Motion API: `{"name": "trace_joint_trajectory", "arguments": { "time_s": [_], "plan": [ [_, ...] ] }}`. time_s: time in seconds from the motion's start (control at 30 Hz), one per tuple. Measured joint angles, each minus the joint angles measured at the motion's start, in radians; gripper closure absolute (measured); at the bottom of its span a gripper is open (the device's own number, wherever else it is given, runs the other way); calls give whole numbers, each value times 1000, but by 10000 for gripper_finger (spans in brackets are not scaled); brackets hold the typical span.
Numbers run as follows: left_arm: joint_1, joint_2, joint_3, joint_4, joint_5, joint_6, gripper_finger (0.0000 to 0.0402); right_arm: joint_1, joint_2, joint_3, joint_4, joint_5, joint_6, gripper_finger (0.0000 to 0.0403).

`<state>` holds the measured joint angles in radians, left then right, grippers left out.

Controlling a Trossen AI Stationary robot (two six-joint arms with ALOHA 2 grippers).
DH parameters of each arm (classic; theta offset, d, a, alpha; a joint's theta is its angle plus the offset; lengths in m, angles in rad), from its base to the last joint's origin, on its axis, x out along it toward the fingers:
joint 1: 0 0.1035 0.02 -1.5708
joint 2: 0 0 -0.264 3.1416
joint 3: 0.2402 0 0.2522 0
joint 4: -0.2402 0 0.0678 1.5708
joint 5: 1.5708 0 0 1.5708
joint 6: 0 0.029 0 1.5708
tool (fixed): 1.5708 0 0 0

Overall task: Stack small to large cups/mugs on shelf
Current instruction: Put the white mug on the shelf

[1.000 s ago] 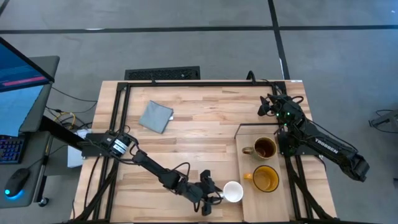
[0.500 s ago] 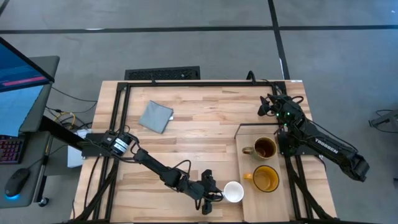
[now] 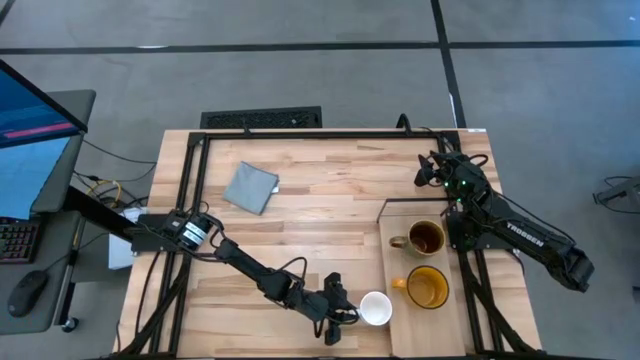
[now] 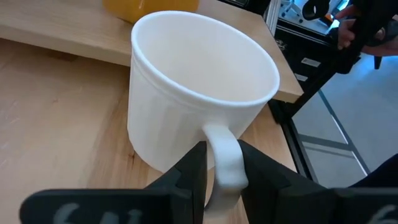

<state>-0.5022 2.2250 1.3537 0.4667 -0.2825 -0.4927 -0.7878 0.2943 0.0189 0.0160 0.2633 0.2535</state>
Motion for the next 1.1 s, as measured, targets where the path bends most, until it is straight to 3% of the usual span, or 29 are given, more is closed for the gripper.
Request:
{"name": "trace_joint_trajectory", "arguments": {
  "time_s": [0.43, 1.1],
  "plan": [
    [-3, 0, 0, 20, -28, 143, 332, 0, 0, 0, 0, 0, 0, 159],
    [-2, 0, 0, -14, 34, 78, 332, 0, 0, 0, 0, 0, 0, 159]
  ]
}}
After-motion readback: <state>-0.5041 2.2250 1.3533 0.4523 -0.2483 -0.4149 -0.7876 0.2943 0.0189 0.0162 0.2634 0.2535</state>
